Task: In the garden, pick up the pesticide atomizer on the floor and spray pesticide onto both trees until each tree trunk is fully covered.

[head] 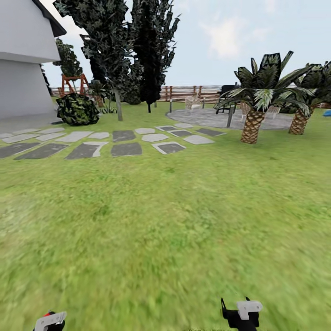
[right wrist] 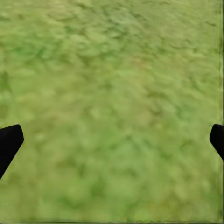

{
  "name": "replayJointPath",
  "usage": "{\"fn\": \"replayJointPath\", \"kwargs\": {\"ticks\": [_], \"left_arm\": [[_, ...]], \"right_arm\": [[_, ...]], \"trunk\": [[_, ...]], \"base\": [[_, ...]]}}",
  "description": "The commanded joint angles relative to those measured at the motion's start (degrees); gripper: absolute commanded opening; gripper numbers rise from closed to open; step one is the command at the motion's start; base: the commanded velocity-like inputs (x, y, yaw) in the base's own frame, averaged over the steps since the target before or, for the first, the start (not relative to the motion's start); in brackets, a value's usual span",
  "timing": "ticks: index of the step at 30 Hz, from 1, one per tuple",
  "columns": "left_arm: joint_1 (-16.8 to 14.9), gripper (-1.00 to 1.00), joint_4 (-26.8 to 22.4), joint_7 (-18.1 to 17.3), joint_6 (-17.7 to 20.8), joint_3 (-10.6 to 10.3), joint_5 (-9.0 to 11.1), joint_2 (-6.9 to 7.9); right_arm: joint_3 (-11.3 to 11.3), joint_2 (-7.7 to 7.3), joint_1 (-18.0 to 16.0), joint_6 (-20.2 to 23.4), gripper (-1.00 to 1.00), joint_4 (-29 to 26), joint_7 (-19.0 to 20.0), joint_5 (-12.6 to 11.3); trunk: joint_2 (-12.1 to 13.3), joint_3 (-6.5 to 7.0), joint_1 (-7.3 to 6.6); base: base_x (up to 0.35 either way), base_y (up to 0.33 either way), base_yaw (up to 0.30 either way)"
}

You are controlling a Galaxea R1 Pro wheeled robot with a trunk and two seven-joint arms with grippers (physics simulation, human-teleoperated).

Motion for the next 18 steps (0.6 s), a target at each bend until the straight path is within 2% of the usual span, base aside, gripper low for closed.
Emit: {"fn": "replayJointPath", "kwargs": {"ticks": [1,18], "left_arm": [[0.0,-1.0,0.0,-0.6,-0.1,0.2,0.6,0.02],[0.0,-1.0,0.0,-0.6,-0.1,0.2,0.6,0.02]], "right_arm": [[-0.2,0.01,-0.1,-0.2,1.0,0.1,-0.4,0.6],[-0.2,0.01,-0.1,-0.2,1.0,0.1,-0.4,0.6]], "trunk": [[0.0,-0.05,-0.01],[0.0,-0.05,-0.01]], "base": [[0.0,-0.27,-0.3],[0.0,-0.27,-0.3]]}}
